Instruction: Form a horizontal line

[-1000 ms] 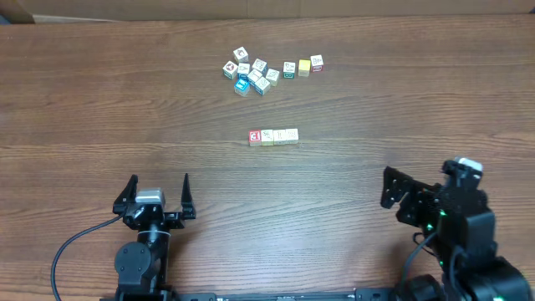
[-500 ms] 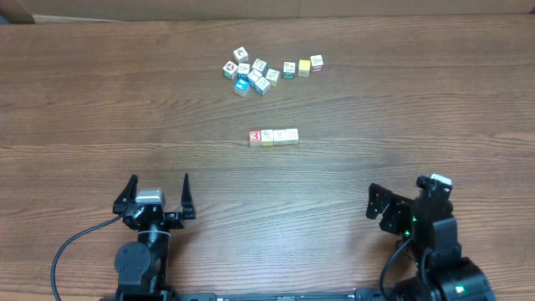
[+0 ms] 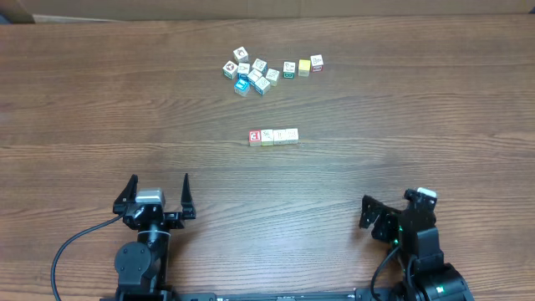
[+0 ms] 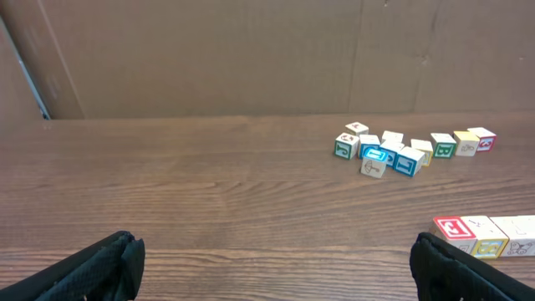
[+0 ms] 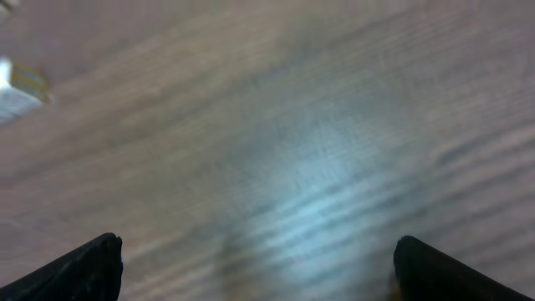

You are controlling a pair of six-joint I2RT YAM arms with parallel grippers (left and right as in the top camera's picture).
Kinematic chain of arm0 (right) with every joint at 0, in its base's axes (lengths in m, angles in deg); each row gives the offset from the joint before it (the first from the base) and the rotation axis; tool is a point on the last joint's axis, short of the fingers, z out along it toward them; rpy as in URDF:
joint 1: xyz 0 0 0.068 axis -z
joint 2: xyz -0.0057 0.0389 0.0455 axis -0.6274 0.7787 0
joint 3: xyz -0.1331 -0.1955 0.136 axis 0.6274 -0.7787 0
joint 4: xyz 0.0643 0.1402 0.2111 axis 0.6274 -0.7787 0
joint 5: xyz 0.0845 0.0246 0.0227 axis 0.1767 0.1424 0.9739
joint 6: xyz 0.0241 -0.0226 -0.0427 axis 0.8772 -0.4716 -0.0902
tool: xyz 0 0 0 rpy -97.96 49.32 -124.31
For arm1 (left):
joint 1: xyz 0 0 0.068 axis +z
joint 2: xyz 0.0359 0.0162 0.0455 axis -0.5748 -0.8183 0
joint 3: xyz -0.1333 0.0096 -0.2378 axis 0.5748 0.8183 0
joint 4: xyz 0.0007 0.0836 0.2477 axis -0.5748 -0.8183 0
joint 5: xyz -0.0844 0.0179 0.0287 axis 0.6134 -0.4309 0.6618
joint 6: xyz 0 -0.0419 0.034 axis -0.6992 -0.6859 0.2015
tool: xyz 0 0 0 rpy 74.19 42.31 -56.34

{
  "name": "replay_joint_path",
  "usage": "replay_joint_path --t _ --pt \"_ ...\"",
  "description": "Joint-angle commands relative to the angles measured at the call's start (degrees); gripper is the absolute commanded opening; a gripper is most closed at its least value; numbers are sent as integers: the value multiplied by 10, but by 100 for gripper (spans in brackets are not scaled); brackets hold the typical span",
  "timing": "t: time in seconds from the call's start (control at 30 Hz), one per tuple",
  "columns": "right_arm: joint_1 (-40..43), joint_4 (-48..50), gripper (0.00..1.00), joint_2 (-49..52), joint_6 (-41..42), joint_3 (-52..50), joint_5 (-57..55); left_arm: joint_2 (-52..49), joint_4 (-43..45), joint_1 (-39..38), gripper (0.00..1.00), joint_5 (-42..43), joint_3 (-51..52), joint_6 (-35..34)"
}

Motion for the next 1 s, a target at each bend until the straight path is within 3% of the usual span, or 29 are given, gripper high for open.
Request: replay_joint_path --t 0.0,0.13,0.3,0.63,0.77,0.97 --pt "0 53 100 -12 -42 -4 -15 7 0 -4 100 5 2 9" --pt "0 133 100 -12 -111 -5 -14 7 0 -4 100 5 2 9" --pt "0 148 100 -12 -114 -18 -14 7 0 -4 100 5 2 9" --pt "2 283 100 -35 -125 -82 9 7 0 -4 100 5 2 9" --pt "7 308 100 -48 -195 -97 48 7 0 -4 100 5 2 9" --pt "42 307 100 -48 -201 -97 60 7 0 -4 100 5 2 9"
